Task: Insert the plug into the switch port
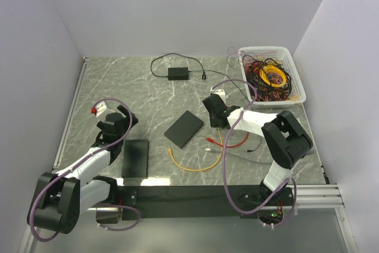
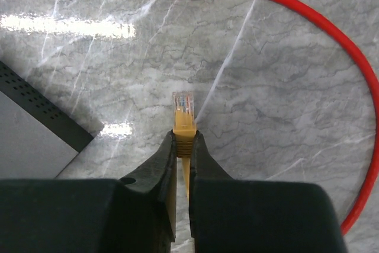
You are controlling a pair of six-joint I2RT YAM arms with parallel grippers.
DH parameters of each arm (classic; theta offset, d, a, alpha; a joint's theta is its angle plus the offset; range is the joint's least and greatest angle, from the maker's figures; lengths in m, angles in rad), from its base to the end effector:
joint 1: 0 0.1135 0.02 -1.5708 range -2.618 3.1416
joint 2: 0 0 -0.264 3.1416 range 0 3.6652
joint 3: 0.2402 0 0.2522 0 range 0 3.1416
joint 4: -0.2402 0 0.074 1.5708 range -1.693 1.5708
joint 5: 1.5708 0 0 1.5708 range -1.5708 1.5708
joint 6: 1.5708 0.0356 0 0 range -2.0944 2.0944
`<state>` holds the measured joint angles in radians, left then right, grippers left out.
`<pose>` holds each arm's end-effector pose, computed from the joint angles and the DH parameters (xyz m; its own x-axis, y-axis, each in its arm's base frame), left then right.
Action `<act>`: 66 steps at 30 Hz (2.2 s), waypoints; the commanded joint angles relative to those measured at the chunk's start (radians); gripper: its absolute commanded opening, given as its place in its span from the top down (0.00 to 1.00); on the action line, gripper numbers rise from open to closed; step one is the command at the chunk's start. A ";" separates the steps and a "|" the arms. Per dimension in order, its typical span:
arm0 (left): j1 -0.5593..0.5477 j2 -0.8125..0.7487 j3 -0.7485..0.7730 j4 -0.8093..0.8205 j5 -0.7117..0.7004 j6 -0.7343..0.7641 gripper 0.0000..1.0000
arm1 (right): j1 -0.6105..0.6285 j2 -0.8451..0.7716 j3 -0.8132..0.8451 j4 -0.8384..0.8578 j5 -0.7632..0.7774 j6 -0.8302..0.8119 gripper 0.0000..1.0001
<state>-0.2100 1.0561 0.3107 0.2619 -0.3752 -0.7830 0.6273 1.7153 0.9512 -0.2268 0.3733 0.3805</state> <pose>0.2038 -0.0301 0.1714 -0.2353 -0.6209 -0.7477 -0.4082 0.7613 -0.5038 0.2789 0.1862 0.1590 -0.7717 -0.1323 -0.6221 -0.1057 0.9912 -0.0798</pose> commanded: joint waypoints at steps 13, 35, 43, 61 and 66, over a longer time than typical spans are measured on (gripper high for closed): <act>-0.005 0.061 0.088 -0.019 -0.005 0.005 0.01 | 0.051 -0.178 0.029 -0.049 -0.028 -0.053 1.00; -0.008 0.033 0.097 0.146 0.174 0.145 0.01 | 0.091 -0.283 -0.022 -0.008 -0.103 -0.003 1.00; -0.017 0.100 0.056 0.413 0.473 0.174 0.00 | 0.086 -0.203 -0.074 -0.096 -0.246 -0.015 1.00; -0.120 0.488 0.203 0.721 0.815 0.217 0.01 | 0.152 -0.079 -0.043 -0.120 -0.346 -0.037 1.00; -0.132 0.545 0.231 0.730 0.782 0.206 0.01 | 0.150 -0.027 0.007 -0.141 -0.307 -0.051 1.00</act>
<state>-0.3344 1.5833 0.5159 0.9230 0.3977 -0.5907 0.7727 1.6554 0.9150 -0.3458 0.0383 0.3489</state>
